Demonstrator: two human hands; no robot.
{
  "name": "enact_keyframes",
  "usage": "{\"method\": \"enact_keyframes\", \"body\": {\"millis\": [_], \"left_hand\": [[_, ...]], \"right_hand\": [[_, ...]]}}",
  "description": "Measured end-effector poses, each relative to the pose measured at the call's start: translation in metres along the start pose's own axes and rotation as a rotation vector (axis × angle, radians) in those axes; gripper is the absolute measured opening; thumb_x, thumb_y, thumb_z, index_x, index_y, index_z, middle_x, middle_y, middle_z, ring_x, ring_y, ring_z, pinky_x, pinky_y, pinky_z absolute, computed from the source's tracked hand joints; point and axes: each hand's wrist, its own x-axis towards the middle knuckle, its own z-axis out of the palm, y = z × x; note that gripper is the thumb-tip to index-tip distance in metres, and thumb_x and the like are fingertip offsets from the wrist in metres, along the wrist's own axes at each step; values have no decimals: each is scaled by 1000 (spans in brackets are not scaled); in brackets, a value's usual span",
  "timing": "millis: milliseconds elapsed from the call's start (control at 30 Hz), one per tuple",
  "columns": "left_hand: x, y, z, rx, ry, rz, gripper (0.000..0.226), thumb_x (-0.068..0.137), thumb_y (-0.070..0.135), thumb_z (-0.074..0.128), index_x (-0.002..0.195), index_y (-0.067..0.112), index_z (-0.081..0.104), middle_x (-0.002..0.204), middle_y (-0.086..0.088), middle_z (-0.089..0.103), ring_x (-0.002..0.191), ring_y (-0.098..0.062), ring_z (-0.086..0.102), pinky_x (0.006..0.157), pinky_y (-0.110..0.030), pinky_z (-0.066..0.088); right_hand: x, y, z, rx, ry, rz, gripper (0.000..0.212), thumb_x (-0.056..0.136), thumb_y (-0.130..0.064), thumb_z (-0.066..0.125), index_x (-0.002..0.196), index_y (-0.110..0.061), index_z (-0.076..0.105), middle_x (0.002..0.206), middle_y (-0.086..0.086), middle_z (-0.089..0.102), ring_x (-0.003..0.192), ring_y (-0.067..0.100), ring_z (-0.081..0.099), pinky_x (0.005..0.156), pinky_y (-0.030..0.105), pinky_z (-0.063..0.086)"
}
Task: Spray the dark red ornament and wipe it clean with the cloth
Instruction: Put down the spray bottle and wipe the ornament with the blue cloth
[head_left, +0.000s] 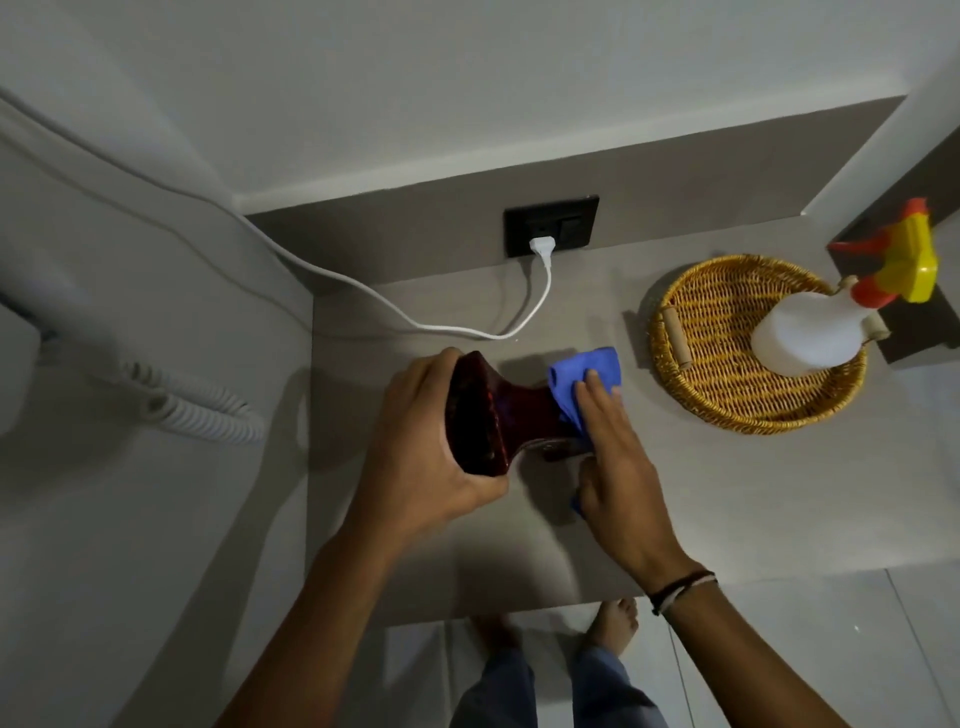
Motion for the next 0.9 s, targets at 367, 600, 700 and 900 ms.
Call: {"method": "enact_keyframes", "body": {"millis": [367, 600, 700, 900], "left_hand": [[-8, -17, -1, 4, 23, -64, 83, 48, 49, 80, 125, 29, 54, 115, 10, 55, 107, -16, 58, 81, -23, 49], [-8, -11, -4, -213, 58, -204, 63, 54, 40, 91, 111, 28, 66, 104, 7, 72, 97, -12, 71, 82, -43, 63], [-8, -5, -7, -256, 72, -394, 68, 54, 67, 87, 112, 38, 67, 103, 15, 76, 94, -1, 73, 82, -34, 64], [-4, 1, -19, -218, -165, -355, 126, 55, 98, 70, 158, 66, 4, 163, 19, 36, 139, 6, 42, 117, -40, 42]], "right_hand": [[-6, 16, 7, -174, -41, -132, 87, 91, 19, 56, 165, -6, 17, 176, 12, 7, 165, 37, 11, 130, 59, 29], [12, 46, -29, 469, 128, 364, 68, 98, 19, 41, 150, -23, 52, 138, 21, 67, 108, 26, 71, 91, 36, 63], [15, 31, -31, 825, 49, 543, 57, 101, 13, 41, 133, -27, 66, 103, 15, 77, 69, 21, 72, 57, 27, 63], [31, 15, -37, 1009, 72, 684, 42, 100, 13, 41, 113, -11, 73, 89, 17, 71, 62, 23, 67, 53, 33, 61]]}}
